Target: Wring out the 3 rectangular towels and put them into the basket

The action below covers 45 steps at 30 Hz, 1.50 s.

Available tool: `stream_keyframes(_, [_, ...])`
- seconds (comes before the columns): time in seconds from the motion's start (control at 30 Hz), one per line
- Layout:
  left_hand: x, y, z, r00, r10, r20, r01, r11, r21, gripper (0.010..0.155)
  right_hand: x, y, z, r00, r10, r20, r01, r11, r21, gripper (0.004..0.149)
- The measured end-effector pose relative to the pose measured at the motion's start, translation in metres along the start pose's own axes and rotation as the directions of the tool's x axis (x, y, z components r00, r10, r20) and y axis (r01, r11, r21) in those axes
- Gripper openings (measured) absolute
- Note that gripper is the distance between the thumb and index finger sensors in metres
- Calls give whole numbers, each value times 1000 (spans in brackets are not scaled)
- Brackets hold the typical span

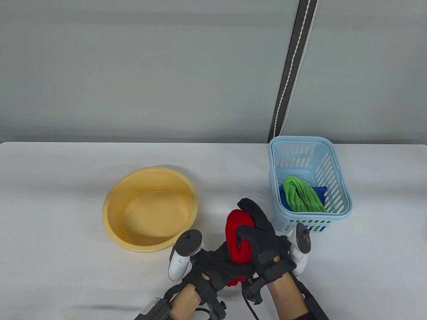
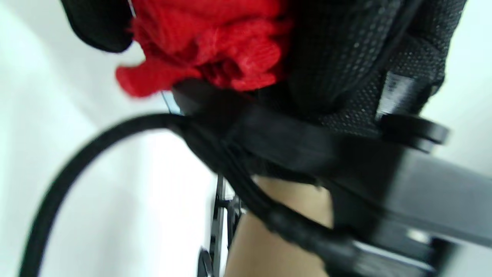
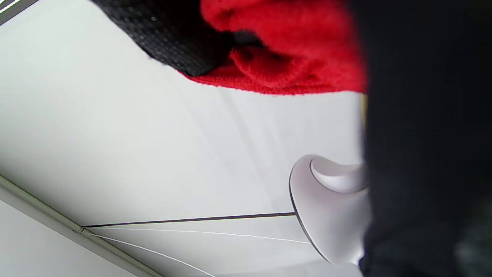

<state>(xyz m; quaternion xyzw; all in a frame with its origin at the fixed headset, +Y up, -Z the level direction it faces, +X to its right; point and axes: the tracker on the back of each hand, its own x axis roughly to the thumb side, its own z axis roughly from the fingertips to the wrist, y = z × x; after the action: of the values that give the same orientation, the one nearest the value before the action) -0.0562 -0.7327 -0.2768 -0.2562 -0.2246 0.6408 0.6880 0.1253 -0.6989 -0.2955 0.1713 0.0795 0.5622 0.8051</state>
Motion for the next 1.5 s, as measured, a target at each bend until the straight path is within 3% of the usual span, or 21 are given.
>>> stream_keyframes(0.03, [3,2,2,997,-80,-10,80,994,76,96,1,1,-1,1000,-16,10,15,1000,26,72])
stream_keyframes(0.13, [9,8,4,989,-150,-3,150,987,64,87,5,1,-1,999,10,33,-12,999,40,72])
stream_keyframes(0.27, [11,20,11,946,-325,-8,323,937,133,72,4,-1,1,998,11,57,-13,999,35,72])
stream_keyframes(0.5, [32,30,26,765,-642,-52,630,730,266,56,2,-7,7,998,-40,57,33,992,125,76])
stream_keyframes(0.67, [51,34,39,593,-799,-104,776,532,337,49,6,-12,12,999,4,53,-14,981,196,82])
stream_keyframes(0.77, [58,39,48,466,-875,-131,839,390,378,48,9,-8,12,982,173,80,-187,957,220,86])
stream_keyframes(0.83, [61,38,54,363,-919,-155,876,279,393,47,8,-3,12,976,205,68,-216,947,239,87])
stream_keyframes(0.9, [63,34,60,205,-959,-196,908,112,403,46,6,-2,13,970,236,57,-243,941,237,86])
stream_keyframes(1.0, [62,22,65,-89,-969,-230,896,-179,406,45,1,0,15,954,297,-31,-285,937,203,83])
stream_keyframes(1.1, [61,9,59,-276,-937,-211,857,-340,388,45,0,2,14,882,463,-88,-434,872,227,90])
stream_keyframes(1.23, [59,-3,52,-380,-908,-173,813,-418,405,45,-7,4,12,804,569,-174,-485,796,362,102])
stream_keyframes(1.37, [50,-11,47,-389,-914,-111,823,-400,404,45,-21,8,11,740,623,-253,-432,728,532,104])
stream_keyframes(1.5, [47,-16,45,-420,-904,-78,814,-413,408,45,-31,14,9,644,718,-263,-478,646,595,102])
